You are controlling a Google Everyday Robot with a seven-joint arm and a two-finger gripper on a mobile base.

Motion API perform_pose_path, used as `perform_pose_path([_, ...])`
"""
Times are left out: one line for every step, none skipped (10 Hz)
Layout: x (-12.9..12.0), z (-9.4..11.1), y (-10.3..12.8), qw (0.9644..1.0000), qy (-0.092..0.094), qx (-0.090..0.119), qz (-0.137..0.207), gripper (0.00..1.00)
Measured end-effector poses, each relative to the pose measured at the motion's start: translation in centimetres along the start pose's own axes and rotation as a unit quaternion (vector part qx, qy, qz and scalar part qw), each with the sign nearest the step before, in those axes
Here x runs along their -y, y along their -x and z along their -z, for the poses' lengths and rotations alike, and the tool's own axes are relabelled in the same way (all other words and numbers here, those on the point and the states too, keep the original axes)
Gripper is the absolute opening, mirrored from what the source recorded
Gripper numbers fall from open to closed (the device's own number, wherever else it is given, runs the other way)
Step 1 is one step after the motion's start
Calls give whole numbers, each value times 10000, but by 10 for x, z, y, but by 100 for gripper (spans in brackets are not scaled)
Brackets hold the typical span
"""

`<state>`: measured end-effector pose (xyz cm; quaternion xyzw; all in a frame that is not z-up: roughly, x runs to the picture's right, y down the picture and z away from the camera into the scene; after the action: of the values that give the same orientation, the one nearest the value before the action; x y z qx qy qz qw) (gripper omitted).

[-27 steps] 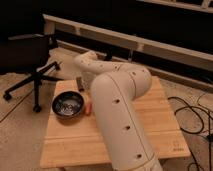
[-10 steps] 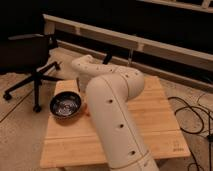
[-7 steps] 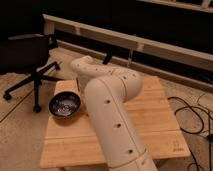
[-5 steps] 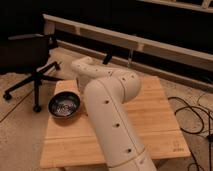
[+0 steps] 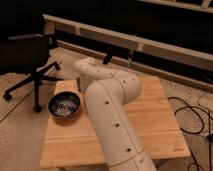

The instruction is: Place the pepper in the ceramic cup

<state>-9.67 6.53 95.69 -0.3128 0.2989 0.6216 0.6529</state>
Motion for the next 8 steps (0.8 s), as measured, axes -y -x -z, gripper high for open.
perform_pose_path([-2,20,7,9996,102,275,33,0])
perform_pose_path([-4,45,13,9978,206,619,85,0])
perform_pose_path([-6,69,14,9952,289,919,152,0])
perform_pose_path([-8,115,12,9880,400,1461,292,0])
perform_pose_path([-7,152,7,9807,462,1870,340,0])
perform_pose_path([-3,181,2,9738,487,2193,356,0])
perform_pose_path([1,198,-1,9692,494,2387,357,0])
perform_pose_path([2,213,-4,9650,505,2546,379,0])
